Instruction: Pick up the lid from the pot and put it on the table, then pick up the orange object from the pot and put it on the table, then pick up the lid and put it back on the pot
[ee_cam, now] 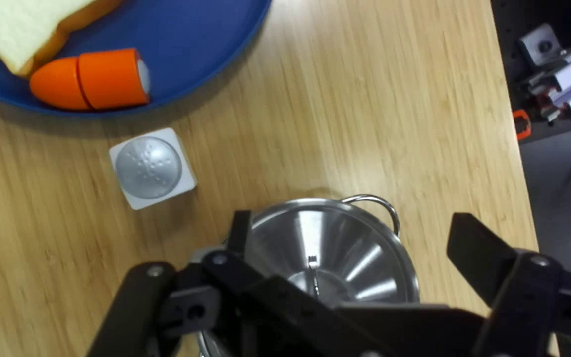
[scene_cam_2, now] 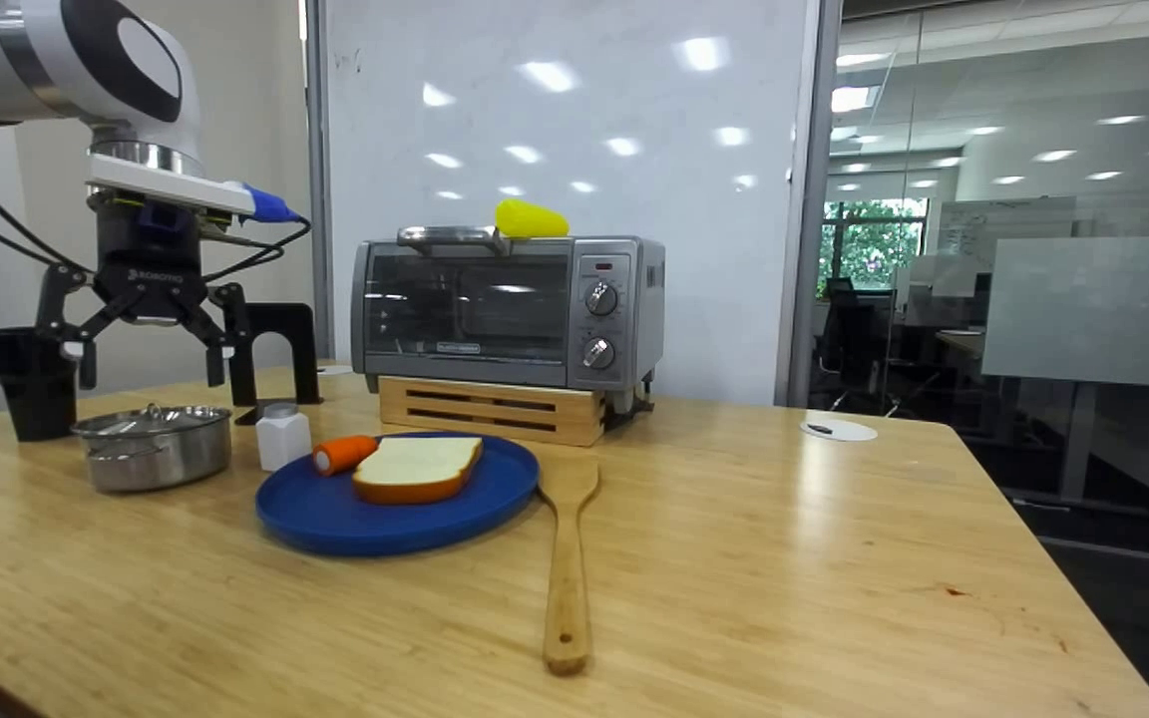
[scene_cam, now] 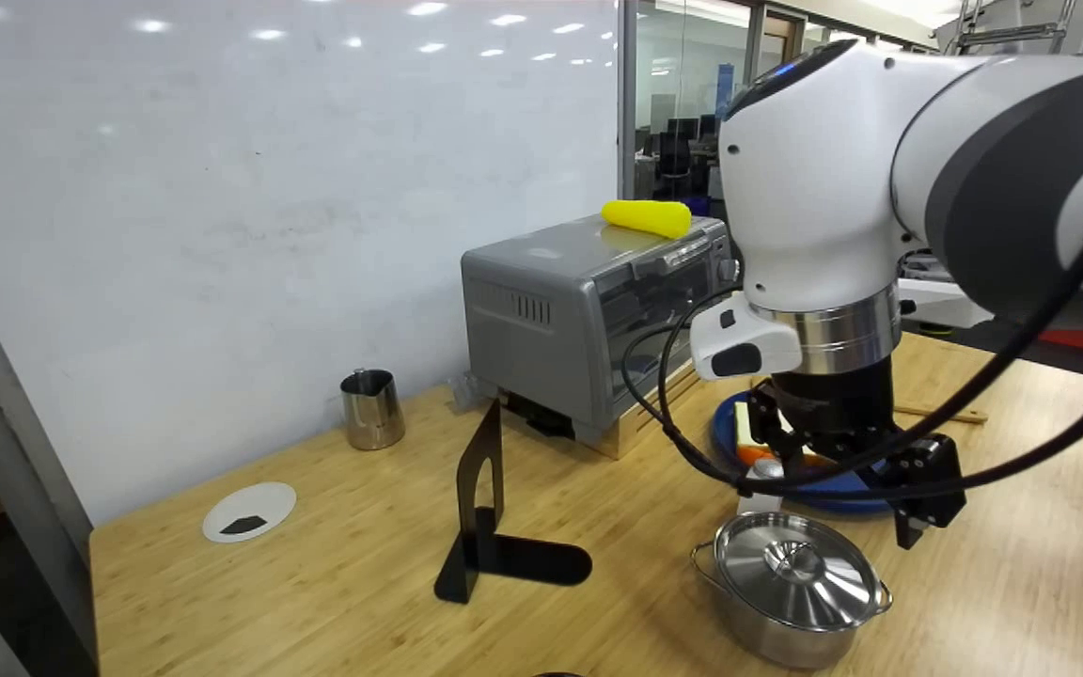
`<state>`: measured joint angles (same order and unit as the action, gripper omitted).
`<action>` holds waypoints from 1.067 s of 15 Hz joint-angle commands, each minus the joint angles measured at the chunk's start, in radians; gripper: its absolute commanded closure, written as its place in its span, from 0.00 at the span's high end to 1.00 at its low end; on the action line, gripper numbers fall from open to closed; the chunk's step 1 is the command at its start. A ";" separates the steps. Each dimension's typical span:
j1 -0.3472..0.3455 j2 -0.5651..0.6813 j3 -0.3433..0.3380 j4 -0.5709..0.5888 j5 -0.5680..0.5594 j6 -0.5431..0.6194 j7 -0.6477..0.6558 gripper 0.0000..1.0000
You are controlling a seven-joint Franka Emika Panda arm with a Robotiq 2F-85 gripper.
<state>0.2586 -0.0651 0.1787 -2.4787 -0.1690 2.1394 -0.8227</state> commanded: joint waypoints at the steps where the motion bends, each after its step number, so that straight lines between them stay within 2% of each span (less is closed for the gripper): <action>1: 0.004 0.009 0.032 0.004 -0.102 -0.013 -0.085 1.00; 5: 0.011 -0.003 0.057 -0.015 -0.231 0.055 -0.156 1.00; 12: 0.005 0.003 0.053 -0.039 -0.187 0.226 -0.089 1.00; 16: 0.007 0.012 0.057 -0.037 -0.178 0.232 -0.002 1.00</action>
<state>0.2719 -0.0640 0.2330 -2.5077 -0.3664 2.3461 -0.8708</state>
